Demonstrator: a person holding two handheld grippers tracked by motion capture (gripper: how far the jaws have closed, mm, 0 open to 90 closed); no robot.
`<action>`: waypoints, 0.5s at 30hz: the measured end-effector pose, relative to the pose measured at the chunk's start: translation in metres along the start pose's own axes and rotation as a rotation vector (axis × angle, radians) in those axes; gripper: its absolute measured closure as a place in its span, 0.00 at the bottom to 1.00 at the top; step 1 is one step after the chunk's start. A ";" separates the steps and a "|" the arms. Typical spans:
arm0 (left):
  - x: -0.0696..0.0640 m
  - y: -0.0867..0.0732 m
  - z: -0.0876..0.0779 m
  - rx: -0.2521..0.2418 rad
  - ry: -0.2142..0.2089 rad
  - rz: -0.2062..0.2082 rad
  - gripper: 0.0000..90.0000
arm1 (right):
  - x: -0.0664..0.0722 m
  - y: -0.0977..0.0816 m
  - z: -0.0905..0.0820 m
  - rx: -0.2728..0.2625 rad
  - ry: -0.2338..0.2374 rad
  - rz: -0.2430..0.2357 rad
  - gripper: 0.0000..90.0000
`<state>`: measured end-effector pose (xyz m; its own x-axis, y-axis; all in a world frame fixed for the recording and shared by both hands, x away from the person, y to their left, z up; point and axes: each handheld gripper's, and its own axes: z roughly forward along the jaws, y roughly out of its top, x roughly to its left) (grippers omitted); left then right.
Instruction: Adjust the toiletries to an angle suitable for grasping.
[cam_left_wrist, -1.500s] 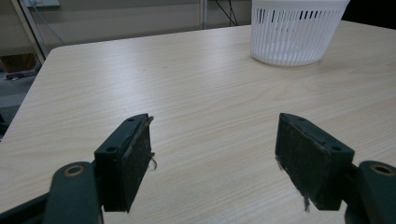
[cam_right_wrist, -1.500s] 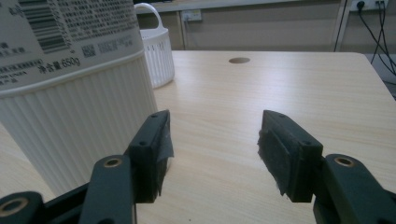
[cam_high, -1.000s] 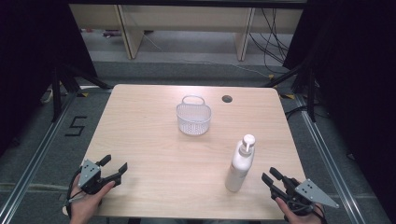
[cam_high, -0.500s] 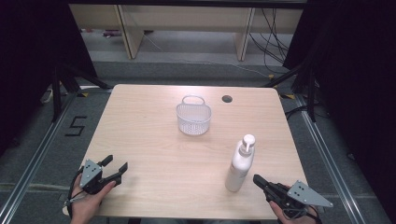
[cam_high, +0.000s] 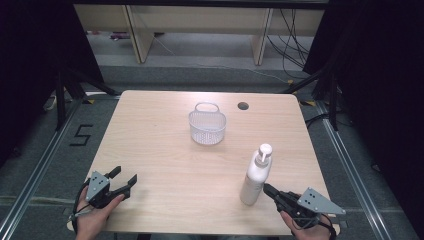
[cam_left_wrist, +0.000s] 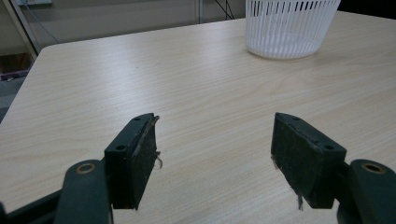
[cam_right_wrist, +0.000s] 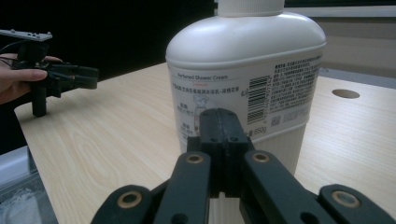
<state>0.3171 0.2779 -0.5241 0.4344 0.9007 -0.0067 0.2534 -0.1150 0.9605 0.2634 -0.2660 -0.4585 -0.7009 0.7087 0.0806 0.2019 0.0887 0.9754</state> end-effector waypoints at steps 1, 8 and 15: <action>0.000 0.000 0.000 0.000 0.000 0.000 0.34 | 0.000 0.001 -0.001 0.027 -0.001 -0.007 1.00; -0.001 0.000 0.000 0.001 0.000 0.000 0.34 | 0.004 0.003 0.006 0.017 0.014 -0.017 1.00; 0.000 0.000 0.000 0.000 -0.001 0.000 0.34 | 0.007 0.005 0.016 0.017 0.001 -0.048 1.00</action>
<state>0.3172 0.2773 -0.5242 0.4348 0.9005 -0.0067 0.2533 -0.1151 0.9605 0.2699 -0.2495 -0.4564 -0.7105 0.7029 0.0344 0.1796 0.1339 0.9746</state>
